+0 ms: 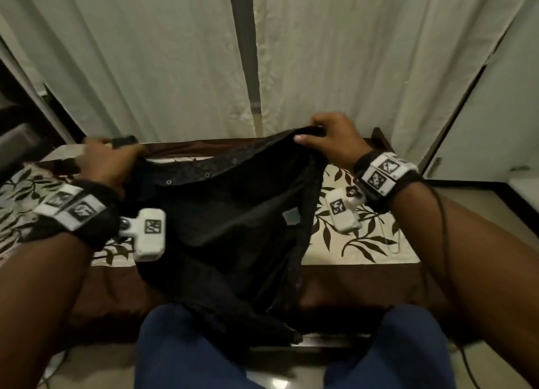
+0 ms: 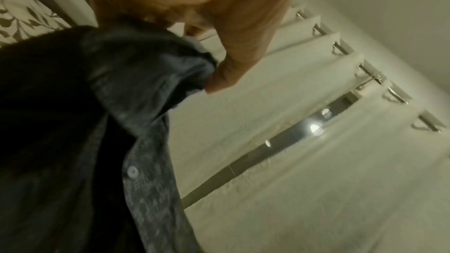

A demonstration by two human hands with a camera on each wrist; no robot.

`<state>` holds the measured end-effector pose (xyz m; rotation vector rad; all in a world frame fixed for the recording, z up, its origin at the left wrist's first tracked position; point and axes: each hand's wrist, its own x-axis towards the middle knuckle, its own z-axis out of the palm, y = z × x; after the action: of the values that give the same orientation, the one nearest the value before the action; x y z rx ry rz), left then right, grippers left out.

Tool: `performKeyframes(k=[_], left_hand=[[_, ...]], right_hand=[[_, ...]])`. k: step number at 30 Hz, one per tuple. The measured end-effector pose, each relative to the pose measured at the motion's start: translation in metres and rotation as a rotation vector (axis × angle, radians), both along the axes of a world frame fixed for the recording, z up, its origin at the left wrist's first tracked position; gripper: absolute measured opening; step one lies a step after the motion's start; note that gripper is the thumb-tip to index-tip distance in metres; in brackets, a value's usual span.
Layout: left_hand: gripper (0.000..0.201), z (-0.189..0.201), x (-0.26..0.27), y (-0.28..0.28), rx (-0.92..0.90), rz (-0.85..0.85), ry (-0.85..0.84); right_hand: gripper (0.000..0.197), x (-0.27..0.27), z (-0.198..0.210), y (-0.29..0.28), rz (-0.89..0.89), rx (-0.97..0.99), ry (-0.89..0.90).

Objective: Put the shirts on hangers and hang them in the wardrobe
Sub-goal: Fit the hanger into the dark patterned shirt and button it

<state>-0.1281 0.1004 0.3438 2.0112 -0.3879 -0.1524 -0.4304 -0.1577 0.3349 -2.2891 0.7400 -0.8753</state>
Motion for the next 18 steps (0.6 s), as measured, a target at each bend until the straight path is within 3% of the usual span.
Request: performKeyframes(k=[1,3,6,8,10,13,16,18], left_hand=[[0.091,0.0,-0.016,-0.01,0.129,-0.04,-0.081],[0.107,0.003,-0.048,-0.027,0.355,-0.21,-0.248],[0.102,0.02,-0.096,-0.044,0.551,-0.385,-0.546],[0.102,0.032,-0.122,-0.055,0.452,-0.553,-0.631],[0.106,0.039,-0.138,-0.065,0.242,-0.791,-0.516],[0.089,0.035,-0.147,-0.08,0.061,-0.939,-0.459],[0.063,0.031,-0.145,-0.089,0.113,-0.937,-0.672],[0.031,0.03,-0.139,-0.091,0.158,-0.922,-0.753]], right_hand=[[0.024,0.007,0.008,0.007,0.049,-0.016,0.021],[0.023,0.019,0.019,0.023,0.135,-0.049,0.048],[0.03,0.032,0.028,0.044,0.209,-0.087,0.054],[0.031,0.037,0.031,0.056,0.237,-0.092,0.033],[0.026,0.039,0.034,0.068,0.254,-0.065,-0.036],[0.028,0.036,0.035,0.079,0.214,0.007,-0.188],[0.033,0.018,0.023,0.08,0.14,0.169,-0.35],[0.037,0.0,0.003,0.08,0.107,0.326,-0.431]])
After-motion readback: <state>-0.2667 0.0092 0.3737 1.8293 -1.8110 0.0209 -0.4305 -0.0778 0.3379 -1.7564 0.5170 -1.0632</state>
